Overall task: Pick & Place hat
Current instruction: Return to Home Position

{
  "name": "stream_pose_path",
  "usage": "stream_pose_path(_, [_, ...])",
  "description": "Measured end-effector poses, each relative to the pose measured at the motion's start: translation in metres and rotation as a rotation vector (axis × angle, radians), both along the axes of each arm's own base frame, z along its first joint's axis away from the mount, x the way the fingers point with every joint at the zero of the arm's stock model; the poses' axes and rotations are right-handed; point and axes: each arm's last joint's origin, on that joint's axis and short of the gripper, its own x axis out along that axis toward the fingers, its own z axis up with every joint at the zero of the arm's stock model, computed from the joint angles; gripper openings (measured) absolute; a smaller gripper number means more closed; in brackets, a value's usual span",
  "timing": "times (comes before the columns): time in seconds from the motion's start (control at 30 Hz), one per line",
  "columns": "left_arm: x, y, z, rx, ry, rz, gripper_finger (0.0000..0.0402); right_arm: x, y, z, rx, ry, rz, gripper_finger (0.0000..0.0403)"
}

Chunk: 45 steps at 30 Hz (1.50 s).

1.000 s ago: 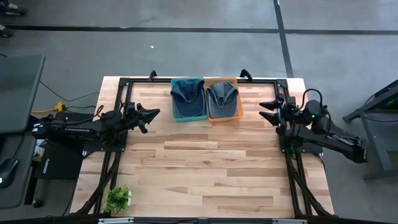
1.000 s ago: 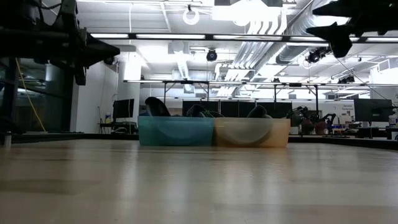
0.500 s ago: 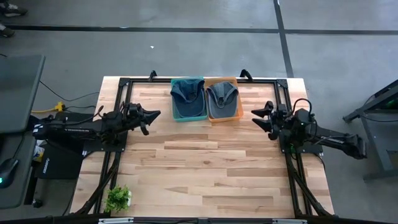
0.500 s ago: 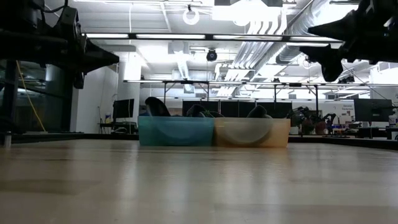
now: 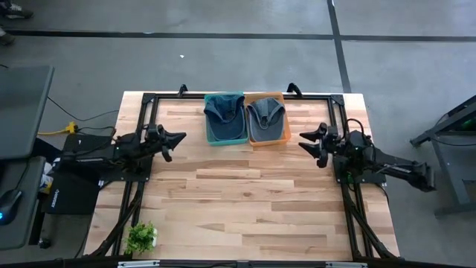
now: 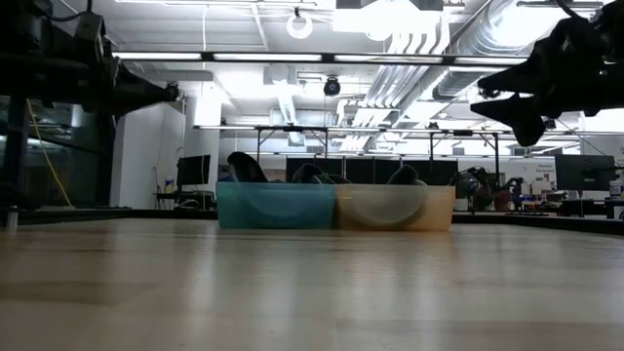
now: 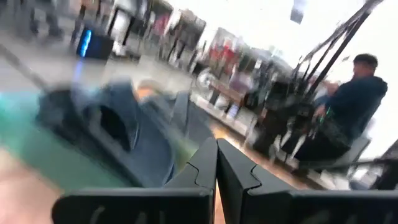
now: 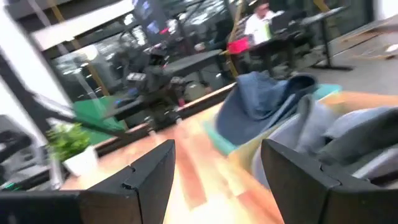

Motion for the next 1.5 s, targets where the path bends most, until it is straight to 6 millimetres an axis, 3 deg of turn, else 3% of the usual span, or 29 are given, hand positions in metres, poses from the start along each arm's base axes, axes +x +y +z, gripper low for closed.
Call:
stream_pose_path(0.33, [0.0011,-0.0013,-0.0027,-0.004,0.028,-0.050,0.0000,-0.0010,-0.0005,-0.0052,-0.121,0.087,-0.043,0.0232])
stream_pose_path(0.63, [0.0016,-0.0007,-0.0035,0.179,0.117,-0.020,0.0000,-0.0010,-0.0005,-0.0054,-0.391,0.153,-0.045,0.0232])
stream_pose_path(0.9, [0.0028,-0.0042,-0.0035,0.501,0.216,-0.123,0.0000,-0.0010,-0.0005,-0.0053,-0.402,0.155,-0.045,0.0232])
stream_pose_path(1.17, [0.0037,-0.0075,-0.0071,0.492,0.218,-0.249,0.0000,-0.0009,-0.0005,-0.0051,-0.257,0.116,-0.043,0.0232])
stream_pose_path(1.5, [0.0036,-0.0076,-0.0069,0.492,0.216,-0.250,0.0000,-0.0009,-0.0005,-0.0051,-0.266,0.118,-0.044,0.0232])
